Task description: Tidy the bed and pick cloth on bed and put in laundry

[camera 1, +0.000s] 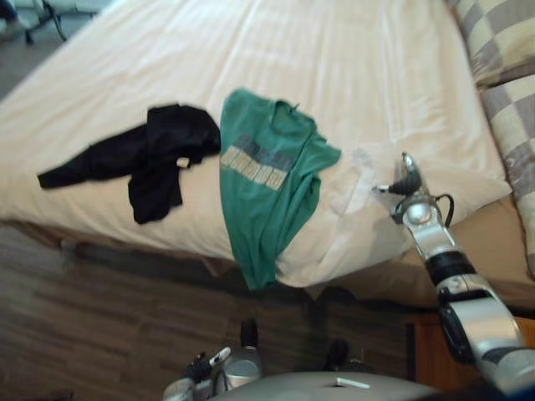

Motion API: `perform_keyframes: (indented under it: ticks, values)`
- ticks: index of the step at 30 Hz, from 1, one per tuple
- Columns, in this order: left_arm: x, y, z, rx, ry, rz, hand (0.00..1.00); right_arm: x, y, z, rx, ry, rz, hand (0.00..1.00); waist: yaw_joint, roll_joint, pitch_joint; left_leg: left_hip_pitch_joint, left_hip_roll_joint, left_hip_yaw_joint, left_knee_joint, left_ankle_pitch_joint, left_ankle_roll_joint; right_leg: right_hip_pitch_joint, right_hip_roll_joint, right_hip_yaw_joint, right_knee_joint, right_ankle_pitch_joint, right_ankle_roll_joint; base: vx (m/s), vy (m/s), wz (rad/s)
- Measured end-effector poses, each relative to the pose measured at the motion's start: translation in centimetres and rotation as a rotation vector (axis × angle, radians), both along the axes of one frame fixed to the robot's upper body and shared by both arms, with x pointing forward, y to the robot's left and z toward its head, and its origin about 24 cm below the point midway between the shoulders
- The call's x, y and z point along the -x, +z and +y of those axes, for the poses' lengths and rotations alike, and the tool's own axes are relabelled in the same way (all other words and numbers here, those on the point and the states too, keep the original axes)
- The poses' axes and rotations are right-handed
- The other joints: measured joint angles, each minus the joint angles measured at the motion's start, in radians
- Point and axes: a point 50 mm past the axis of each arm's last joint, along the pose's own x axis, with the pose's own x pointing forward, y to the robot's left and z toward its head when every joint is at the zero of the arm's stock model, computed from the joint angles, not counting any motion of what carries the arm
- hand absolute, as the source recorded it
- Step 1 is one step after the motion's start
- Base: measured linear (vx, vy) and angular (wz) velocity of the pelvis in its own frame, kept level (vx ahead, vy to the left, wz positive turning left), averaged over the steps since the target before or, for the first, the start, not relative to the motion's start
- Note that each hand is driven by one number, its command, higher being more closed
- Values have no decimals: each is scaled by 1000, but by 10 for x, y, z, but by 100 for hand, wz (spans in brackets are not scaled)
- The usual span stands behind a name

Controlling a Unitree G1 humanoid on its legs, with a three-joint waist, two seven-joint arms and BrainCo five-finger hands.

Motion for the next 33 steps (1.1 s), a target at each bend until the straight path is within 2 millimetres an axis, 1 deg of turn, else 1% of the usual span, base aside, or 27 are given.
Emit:
perform_keyframes:
  ticks: [1, 2, 3, 5, 6, 7, 8, 9, 11, 14, 15, 18, 21, 23, 24, 27, 29, 30, 31, 32, 33]
  values:
    - [-4, 2, 2, -7, -2, -11, 0, -2, 4, 1, 4, -1, -8, 0, 4, -9, 10, -6, 0, -2, 0, 2, 1, -5, 0, 0, -1, 5, -3, -8, 18, 9]
    - [-11, 5, 6, -19, -8, -35, 0, -6, 12, 4, 13, -1, -21, 0, 5, -22, 33, -15, 1, -7, 0, 5, 4, -9, 1, 1, -4, 15, -5, -9, 36, 16]
    - [-21, 9, 9, -29, -15, -59, 0, -10, 20, 6, 35, -1, -23, 0, 9, -30, 47, -33, 3, -14, 0, 8, 7, -24, 3, 18, -4, 34, -15, -7, 61, 19]
    - [-31, 13, 10, -35, -23, -93, 0, -13, 28, 5, 57, -1, -27, 0, 9, -30, 63, -56, 5, -25, 0, 14, 10, -40, 5, 21, -3, 52, -22, -14, 68, 15]
    - [-42, 18, 12, -45, -32, -126, 0, -17, 33, 5, 87, 4, 9, 0, 14, -32, 96, -57, 6, -25, 0, 16, 10, -45, 6, 29, -3, 65, -23, -24, 56, 4]
    - [-44, 19, 12, -46, -33, -129, 0, -18, 33, 4, 96, 5, 21, 0, 18, -32, 101, -58, 6, -24, 0, 16, 11, -47, 6, 34, -3, 66, -23, -34, 69, -7]
    - [-52, 22, 12, -49, -37, -151, 0, -18, 29, -2, 129, 16, 85, 0, 33, -30, 111, -72, 5, -24, 0, 16, 11, -63, 5, 48, 0, 71, -23, -36, 63, 4]
    - [-59, 26, 13, -49, -34, -175, 0, -16, 24, -12, 159, 16, 170, 0, 37, -28, 116, -91, 4, -26, 0, 21, 14, -79, 4, 47, 3, 73, -22, -12, 64, 8]
    - [-63, 28, 15, -57, -37, -189, 0, -15, 21, -19, 174, 8, 222, 0, 46, -31, 142, -90, 4, -29, 0, 28, 15, -78, 4, 45, 3, 73, -22, -4, 22, 4]
    - [-66, 28, 12, -57, -65, -179, 0, -17, 26, -25, 139, 20, 261, 0, 50, -24, 151, -89, 4, -34, 0, 31, 14, -76, 4, 44, 3, 73, -22, -8, 13, 0]
    - [-69, 29, 10, -54, -80, -178, 0, -17, 26, -27, 126, 22, 269, 100, 54, -24, 152, -89, 5, -38, 0, 32, 13, -73, 6, 43, 3, 72, -22, -12, 21, 5]
    - [-76, 31, 9, -48, -90, -173, 0, -16, 27, -29, 102, 21, 274, 100, 59, -34, 162, -89, 10, -41, -3, 31, 2, -71, 10, 42, 4, 71, -22, -24, 15, 5]
    - [-80, 32, 9, -47, -100, -155, 0, -16, 28, -32, 73, 16, 260, 100, 59, -50, 171, -89, 12, -41, -5, 35, -5, -69, 10, 43, 8, 60, -20, -21, 6, 3]
    - [-81, 33, 10, -49, -107, -141, 0, -16, 29, -34, 49, 22, 238, 100, 59, -63, 177, -88, 12, -40, -6, 35, -6, -68, 10, 46, 10, 44, -19, 0, 0, 0]
    - [-81, 34, 13, -70, -125, -127, 0, -16, 29, -33, 34, 32, 221, 100, 58, -73, 179, -88, 12, -37, -6, 36, -7, -68, 10, 57, 11, 25, -17, 0, 0, 0]
    - [-80, 33, 14, -75, -132, -114, 0, -12, 23, -35, -42, 46, 173, 100, 58, -78, 177, -79, 16, -22, -5, 41, -15, -67, 13, 73, 13, 12, -15, 22, -19, -9]
    - [-79, 33, 14, -76, -134, -112, 0, -4, 15, -34, -106, 81, 119, 100, 52, -81, 175, -59, 15, -9, -5, 39, -13, -53, 11, 83, 12, 10, -12, 77, -8, -19]
    - [-77, 32, 14, -78, -138, -106, 0, 2, 10, -31, -184, 110, 87, 100, 51, -88, 169, -43, 14, 6, -5, 36, -10, -48, 10, 100, 12, 10, -11, 75, -3, -28]
    - [-76, 32, 14, -79, -139, -104, 0, 6, 6, -29, -218, 125, 76, 100, 46, -90, 166, -34, 13, 7, -5, 32, -10, -43, 10, 106, 12, 10, -10, 130, -6, -28]
    - [-74, 31, 13, -82, -152, -104, 0, 15, -3, -26, -291, 154, 66, 100, 30, -92, 156, -20, 13, 13, -4, 25, -11, -33, 9, 114, 11, 9, -8, 116, -5, -19]
    - [-70, 30, 13, -86, -164, -94, 0, 28, -16, -25, -354, 173, 73, 100, 18, -96, 129, -14, 13, 26, -2, 18, -13, -33, 9, 124, 11, 7, -4, 152, -7, -17]
